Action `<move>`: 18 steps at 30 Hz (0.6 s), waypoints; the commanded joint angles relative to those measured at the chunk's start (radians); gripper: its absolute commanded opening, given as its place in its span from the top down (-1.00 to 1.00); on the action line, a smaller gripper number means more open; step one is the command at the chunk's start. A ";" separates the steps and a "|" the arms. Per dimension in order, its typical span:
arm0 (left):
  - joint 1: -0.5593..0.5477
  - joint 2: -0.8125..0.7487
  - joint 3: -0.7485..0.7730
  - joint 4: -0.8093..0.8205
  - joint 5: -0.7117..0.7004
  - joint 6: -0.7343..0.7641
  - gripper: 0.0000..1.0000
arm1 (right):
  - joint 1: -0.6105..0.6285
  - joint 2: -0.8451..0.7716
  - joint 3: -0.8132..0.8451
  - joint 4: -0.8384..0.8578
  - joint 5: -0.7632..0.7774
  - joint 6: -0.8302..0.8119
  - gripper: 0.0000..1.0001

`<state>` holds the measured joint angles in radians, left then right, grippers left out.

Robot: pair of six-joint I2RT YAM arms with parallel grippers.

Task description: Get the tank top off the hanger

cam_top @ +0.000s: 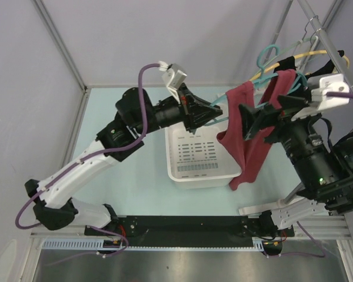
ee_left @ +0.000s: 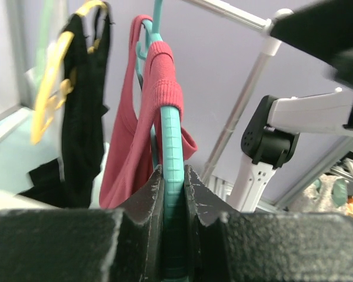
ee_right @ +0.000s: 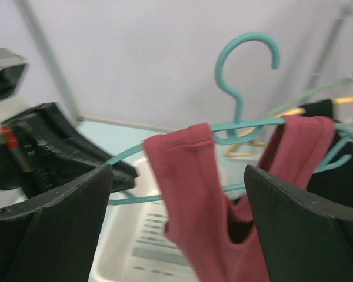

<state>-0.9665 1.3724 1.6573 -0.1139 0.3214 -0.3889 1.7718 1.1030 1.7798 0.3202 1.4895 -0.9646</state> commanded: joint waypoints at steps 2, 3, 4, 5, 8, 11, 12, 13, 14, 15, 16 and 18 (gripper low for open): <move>0.031 -0.148 -0.137 0.103 -0.047 0.018 1.00 | 0.062 -0.077 -0.055 -0.290 -0.342 0.466 -1.00; 0.037 -0.159 -0.149 0.102 -0.048 0.019 1.00 | 0.037 -0.098 -0.100 -0.290 -0.410 0.534 -0.99; 0.038 -0.182 -0.162 0.099 -0.056 0.024 1.00 | 0.013 -0.127 -0.135 -0.253 -0.449 0.549 -0.99; 0.040 -0.193 -0.177 0.091 -0.061 0.027 1.00 | -0.033 -0.130 -0.169 -0.244 -0.506 0.561 -0.99; 0.045 -0.242 -0.206 0.043 -0.084 0.045 1.00 | -0.220 -0.091 -0.171 -0.304 -0.634 0.654 -0.99; 0.054 -0.298 -0.244 0.016 -0.108 0.067 1.00 | -0.433 -0.040 -0.138 -0.530 -0.892 0.898 -0.99; 0.057 -0.308 -0.252 0.008 -0.113 0.071 1.00 | -0.528 -0.031 -0.140 -0.573 -0.914 0.934 -0.99; 0.060 -0.321 -0.267 0.002 -0.120 0.077 1.00 | -0.561 -0.019 -0.141 -0.587 -0.935 0.960 -0.99; 0.063 -0.346 -0.275 -0.016 -0.134 0.081 1.00 | -0.581 0.003 -0.140 -0.613 -0.934 0.960 -0.99; 0.063 -0.360 -0.284 -0.024 -0.140 0.084 1.00 | -0.609 0.015 -0.129 -0.627 -0.928 0.960 -0.99; 0.063 -0.371 -0.301 -0.032 -0.145 0.088 1.00 | -0.617 0.024 -0.122 -0.639 -0.931 0.978 -0.99; 0.069 -0.401 -0.317 -0.062 -0.162 0.094 1.00 | -0.629 0.040 -0.111 -0.656 -0.934 0.974 -0.99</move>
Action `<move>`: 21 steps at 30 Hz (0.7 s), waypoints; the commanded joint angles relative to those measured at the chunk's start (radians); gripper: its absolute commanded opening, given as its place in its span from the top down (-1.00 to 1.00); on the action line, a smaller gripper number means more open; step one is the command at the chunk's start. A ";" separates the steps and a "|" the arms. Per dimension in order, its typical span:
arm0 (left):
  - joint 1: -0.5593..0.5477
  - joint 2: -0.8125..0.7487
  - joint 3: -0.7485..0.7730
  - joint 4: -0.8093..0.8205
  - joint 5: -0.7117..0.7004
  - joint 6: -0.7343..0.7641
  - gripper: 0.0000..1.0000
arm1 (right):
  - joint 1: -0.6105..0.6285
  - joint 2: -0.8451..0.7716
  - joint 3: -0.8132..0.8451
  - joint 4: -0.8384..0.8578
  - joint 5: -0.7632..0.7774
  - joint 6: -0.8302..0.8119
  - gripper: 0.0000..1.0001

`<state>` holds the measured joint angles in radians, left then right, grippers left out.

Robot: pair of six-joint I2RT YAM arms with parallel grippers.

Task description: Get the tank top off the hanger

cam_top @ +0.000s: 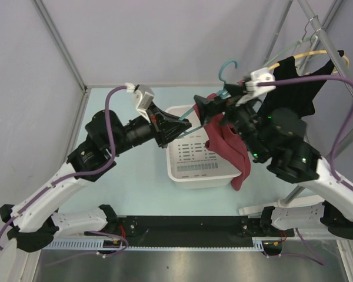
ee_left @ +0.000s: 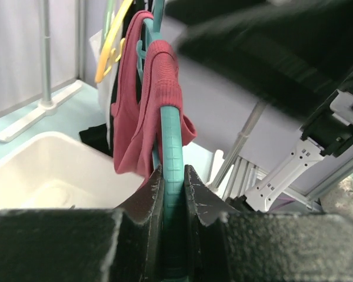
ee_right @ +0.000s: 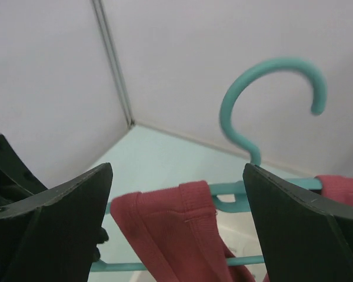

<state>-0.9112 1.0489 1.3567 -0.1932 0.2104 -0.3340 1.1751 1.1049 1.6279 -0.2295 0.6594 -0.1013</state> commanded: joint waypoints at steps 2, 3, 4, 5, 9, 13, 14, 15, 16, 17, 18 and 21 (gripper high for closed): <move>0.018 -0.096 -0.037 -0.003 -0.055 0.043 1.00 | -0.048 0.041 0.056 -0.131 -0.125 0.112 -0.99; 0.018 -0.113 -0.045 -0.006 -0.055 0.043 1.00 | -0.058 0.047 0.067 -0.149 -0.135 0.115 -0.99; 0.018 -0.121 -0.060 -0.006 -0.052 0.041 1.00 | -0.084 0.053 0.094 -0.172 -0.141 0.118 -1.00; 0.020 -0.128 -0.067 -0.009 -0.051 0.041 1.00 | -0.094 0.055 0.102 -0.207 -0.139 0.121 -1.00; 0.020 -0.145 -0.083 -0.017 -0.048 0.041 1.00 | -0.138 0.027 0.105 -0.241 -0.171 0.123 -0.92; 0.018 -0.138 -0.094 -0.002 0.029 0.021 1.00 | -0.210 0.018 0.112 -0.263 -0.297 0.152 -0.73; 0.020 -0.138 -0.097 0.017 0.046 0.016 1.00 | -0.236 0.021 0.118 -0.284 -0.316 0.155 -0.65; 0.020 -0.139 -0.103 0.026 0.058 0.006 1.00 | -0.244 0.026 0.130 -0.295 -0.331 0.156 -0.45; 0.020 -0.141 -0.113 0.034 0.067 -0.002 1.00 | -0.250 0.026 0.132 -0.301 -0.354 0.157 -0.38; 0.018 -0.142 -0.114 0.049 0.085 -0.008 1.00 | -0.252 0.024 0.132 -0.307 -0.363 0.157 -0.34; 0.018 -0.145 -0.119 0.054 0.096 -0.017 1.00 | -0.258 0.023 0.127 -0.307 -0.372 0.157 -0.31; 0.020 -0.144 -0.119 0.084 0.158 -0.036 1.00 | -0.264 0.015 0.119 -0.303 -0.408 0.156 -0.23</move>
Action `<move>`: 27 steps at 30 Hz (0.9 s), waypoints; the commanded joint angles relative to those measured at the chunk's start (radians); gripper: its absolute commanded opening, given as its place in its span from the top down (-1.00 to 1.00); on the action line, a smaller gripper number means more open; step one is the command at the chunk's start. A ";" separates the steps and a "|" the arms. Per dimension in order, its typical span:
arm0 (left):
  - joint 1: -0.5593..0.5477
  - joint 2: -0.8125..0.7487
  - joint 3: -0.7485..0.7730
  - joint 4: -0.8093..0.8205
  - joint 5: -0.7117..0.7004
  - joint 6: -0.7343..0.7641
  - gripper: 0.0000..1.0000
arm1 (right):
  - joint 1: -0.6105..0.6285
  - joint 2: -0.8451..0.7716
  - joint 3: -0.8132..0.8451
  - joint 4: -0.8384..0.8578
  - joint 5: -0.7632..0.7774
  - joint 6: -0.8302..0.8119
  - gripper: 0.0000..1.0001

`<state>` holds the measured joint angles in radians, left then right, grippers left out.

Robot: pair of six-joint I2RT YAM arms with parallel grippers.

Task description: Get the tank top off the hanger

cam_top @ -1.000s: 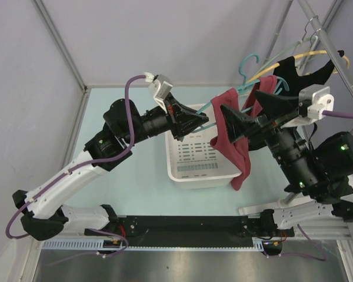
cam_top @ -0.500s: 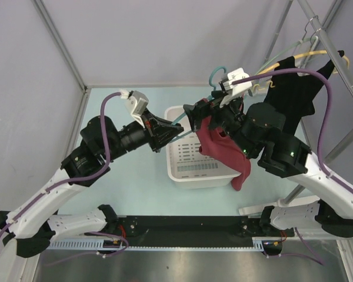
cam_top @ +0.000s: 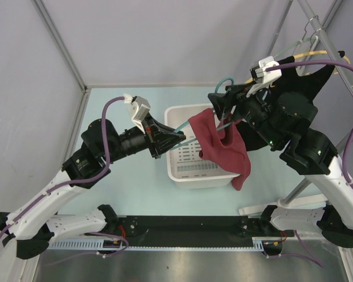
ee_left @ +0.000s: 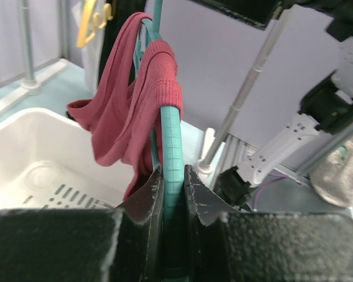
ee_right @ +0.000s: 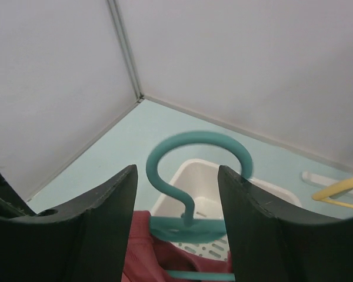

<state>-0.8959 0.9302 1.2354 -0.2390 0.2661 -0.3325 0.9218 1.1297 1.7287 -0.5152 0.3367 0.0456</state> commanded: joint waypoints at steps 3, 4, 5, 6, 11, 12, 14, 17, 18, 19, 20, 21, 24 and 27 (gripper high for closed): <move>0.003 -0.022 0.002 0.158 0.133 -0.053 1.00 | -0.011 -0.010 0.012 -0.023 -0.090 0.013 -0.05; 0.005 -0.022 0.006 0.161 0.133 -0.056 1.00 | -0.011 -0.011 0.005 -0.025 -0.097 0.013 -0.02; 0.005 -0.021 0.009 0.161 0.136 -0.057 1.00 | -0.012 -0.016 0.000 -0.026 -0.100 0.013 0.03; 0.005 -0.016 0.012 0.161 0.146 -0.060 1.00 | -0.012 -0.019 -0.003 -0.026 -0.093 0.014 0.15; 0.003 0.001 0.024 0.141 0.133 -0.066 1.00 | -0.014 -0.031 -0.006 -0.031 -0.065 0.023 1.00; 0.005 0.001 0.026 0.138 0.119 -0.066 1.00 | -0.014 -0.034 -0.003 -0.032 -0.055 0.023 1.00; 0.003 0.001 0.041 0.112 0.095 -0.059 0.86 | -0.012 -0.033 0.005 -0.043 -0.038 0.016 1.00; 0.003 -0.004 0.101 0.026 -0.045 -0.054 -0.12 | -0.008 -0.018 0.037 -0.065 0.040 -0.010 1.00; 0.005 -0.010 0.130 -0.011 -0.076 -0.050 -0.28 | -0.006 -0.008 0.046 -0.071 0.076 -0.029 1.00; 0.005 -0.024 0.142 -0.028 -0.134 -0.045 -0.55 | 0.000 -0.004 0.055 -0.072 0.088 -0.038 1.00; 0.005 -0.033 0.150 -0.039 -0.154 -0.036 -0.60 | 0.000 -0.001 0.066 -0.071 0.100 -0.042 1.00; 0.005 -0.042 0.162 -0.049 -0.166 -0.034 -0.61 | 0.002 0.002 0.072 -0.065 0.129 -0.070 1.00; 0.003 -0.068 0.173 -0.048 -0.174 -0.053 -0.55 | 0.003 0.024 0.104 -0.072 0.169 -0.092 1.00; 0.003 -0.079 0.185 -0.048 -0.165 -0.068 -0.52 | 0.005 0.045 0.120 -0.072 0.188 -0.124 1.00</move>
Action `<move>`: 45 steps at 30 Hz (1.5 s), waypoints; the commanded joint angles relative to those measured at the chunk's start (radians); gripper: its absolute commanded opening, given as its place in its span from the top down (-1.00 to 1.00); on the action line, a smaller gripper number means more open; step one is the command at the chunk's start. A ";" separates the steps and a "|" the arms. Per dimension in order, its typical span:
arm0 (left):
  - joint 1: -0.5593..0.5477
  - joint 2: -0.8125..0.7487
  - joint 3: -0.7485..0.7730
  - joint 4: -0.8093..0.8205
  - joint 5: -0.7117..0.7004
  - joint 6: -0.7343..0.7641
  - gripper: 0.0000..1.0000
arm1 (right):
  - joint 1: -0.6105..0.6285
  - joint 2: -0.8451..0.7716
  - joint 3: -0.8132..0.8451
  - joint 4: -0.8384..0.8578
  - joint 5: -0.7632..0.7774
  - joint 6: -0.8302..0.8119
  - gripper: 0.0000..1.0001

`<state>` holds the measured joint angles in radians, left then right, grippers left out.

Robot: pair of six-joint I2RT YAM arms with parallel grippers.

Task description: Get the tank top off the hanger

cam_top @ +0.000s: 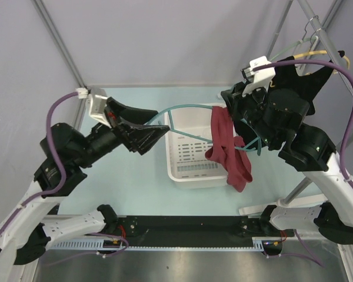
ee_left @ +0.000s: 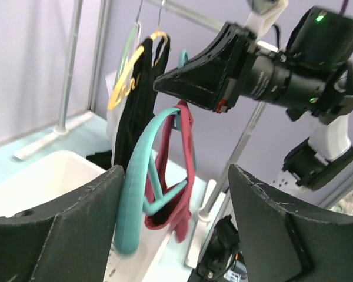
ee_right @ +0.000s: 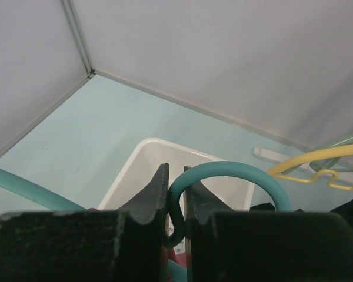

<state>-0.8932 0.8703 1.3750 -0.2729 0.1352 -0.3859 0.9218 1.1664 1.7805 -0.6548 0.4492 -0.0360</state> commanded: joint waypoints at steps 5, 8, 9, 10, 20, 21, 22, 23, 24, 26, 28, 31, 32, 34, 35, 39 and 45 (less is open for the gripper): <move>0.000 -0.045 0.052 -0.052 -0.089 0.002 -0.52 | 0.012 0.035 0.080 0.063 0.097 -0.080 1.00; 0.000 -0.063 0.047 -0.035 -0.054 0.004 -0.49 | 0.023 0.061 0.099 0.047 0.150 -0.113 1.00; -0.001 -0.077 0.044 -0.025 -0.033 0.008 -0.34 | 0.028 0.073 0.111 0.041 0.164 -0.117 1.00; -0.001 -0.085 0.041 -0.012 -0.008 0.013 -0.26 | 0.031 0.084 0.137 0.034 0.196 -0.120 1.00; -0.162 0.070 0.038 0.095 -0.038 0.065 -0.29 | 0.046 0.167 0.212 -0.011 0.266 -0.090 1.00; -0.246 0.097 0.045 0.083 -0.121 0.093 -0.27 | 0.046 0.168 0.214 -0.017 0.267 -0.075 1.00; -0.281 0.122 0.056 0.069 -0.311 0.145 -0.27 | 0.048 0.168 0.215 -0.022 0.272 -0.067 1.00; -0.311 0.180 0.080 0.051 -0.394 0.162 -0.28 | 0.048 0.167 0.215 -0.028 0.272 -0.061 1.00; -0.360 0.209 0.096 0.040 -0.483 0.173 -0.29 | 0.049 0.165 0.211 -0.029 0.269 -0.053 1.00; -0.388 0.292 0.137 0.031 -0.615 0.182 -0.36 | 0.051 0.156 0.203 -0.029 0.269 -0.044 1.00; -0.391 0.335 0.154 0.028 -0.679 0.138 -0.43 | 0.052 0.148 0.197 -0.029 0.266 -0.038 1.00; -0.392 0.400 0.186 0.028 -0.733 0.108 -0.41 | 0.054 0.138 0.186 -0.031 0.250 -0.028 1.00; -0.392 0.410 0.202 0.026 -0.747 0.105 -0.39 | 0.054 0.130 0.183 -0.032 0.250 -0.027 1.00; -0.392 0.438 0.214 0.024 -0.755 0.091 -0.34 | 0.054 0.121 0.171 -0.029 0.249 -0.025 1.00; -0.392 0.443 0.216 0.031 -0.741 0.085 -0.26 | 0.054 0.115 0.166 -0.028 0.249 -0.024 1.00; -0.392 0.470 0.225 0.035 -0.712 0.071 0.02 | 0.055 0.099 0.146 -0.023 0.240 -0.015 1.00; -0.391 0.515 0.266 0.009 -0.732 0.078 0.13 | 0.058 0.078 0.125 -0.020 0.227 0.004 1.00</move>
<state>-1.2808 1.3529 1.5814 -0.2588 -0.5663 -0.2993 0.9726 1.2789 1.9079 -0.7258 0.6834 -0.0582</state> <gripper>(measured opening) 0.439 0.122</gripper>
